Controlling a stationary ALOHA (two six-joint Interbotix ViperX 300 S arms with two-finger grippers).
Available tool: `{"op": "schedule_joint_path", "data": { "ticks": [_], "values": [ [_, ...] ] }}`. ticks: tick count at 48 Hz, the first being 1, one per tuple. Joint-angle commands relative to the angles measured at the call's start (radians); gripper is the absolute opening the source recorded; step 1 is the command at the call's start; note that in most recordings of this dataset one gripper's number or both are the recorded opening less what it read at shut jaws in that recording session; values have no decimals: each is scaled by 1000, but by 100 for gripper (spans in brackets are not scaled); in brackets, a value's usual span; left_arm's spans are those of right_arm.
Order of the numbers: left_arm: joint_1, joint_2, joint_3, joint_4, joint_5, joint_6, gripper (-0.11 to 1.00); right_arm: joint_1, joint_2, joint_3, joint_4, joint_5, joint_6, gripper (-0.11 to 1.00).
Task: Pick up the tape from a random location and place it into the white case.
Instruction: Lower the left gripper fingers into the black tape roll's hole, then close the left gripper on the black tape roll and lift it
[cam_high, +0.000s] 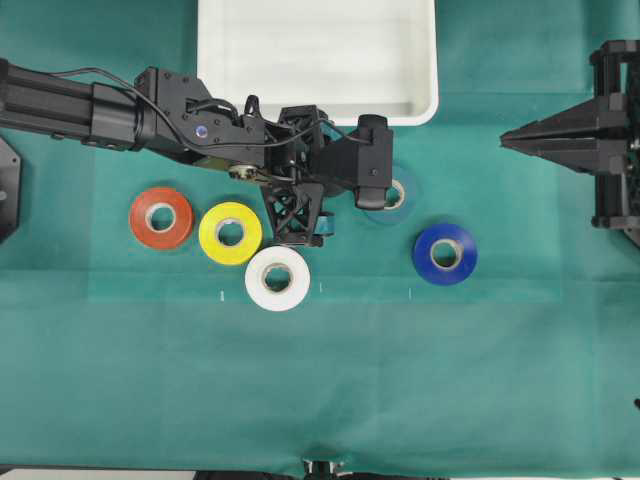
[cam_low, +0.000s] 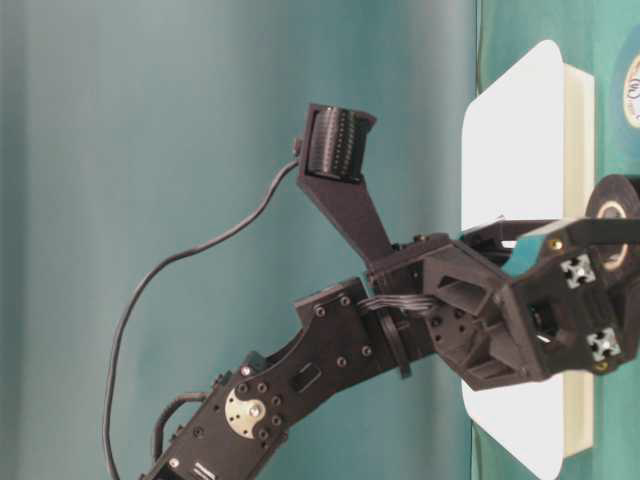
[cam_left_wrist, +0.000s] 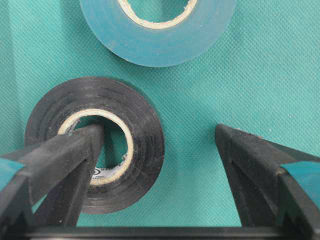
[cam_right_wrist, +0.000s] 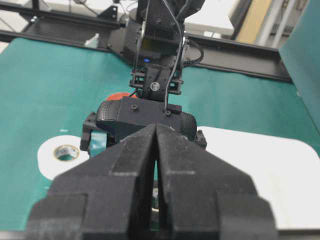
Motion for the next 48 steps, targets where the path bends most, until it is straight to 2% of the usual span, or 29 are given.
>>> {"op": "schedule_joint_path", "data": {
  "ticks": [1,22,29,32,43,45,48],
  "values": [
    [2,-18,9,0,-9,0,99,0,6,-20,2,-9,2,0],
    [6,-21,15,0,-5,0,99,2,11,-21,2,-9,6,0],
    [6,-23,12,2,6,0,96,2,11,-23,2,-9,6,0],
    [6,-23,11,0,14,0,87,2,11,-21,2,-9,6,0],
    [6,-48,-2,2,43,11,25,2,11,-23,2,-9,8,0],
    [5,-49,-6,3,54,11,20,0,11,-21,3,-9,8,0],
    [5,-49,-12,3,64,11,20,0,11,-21,2,-9,8,0]
  ]
}}
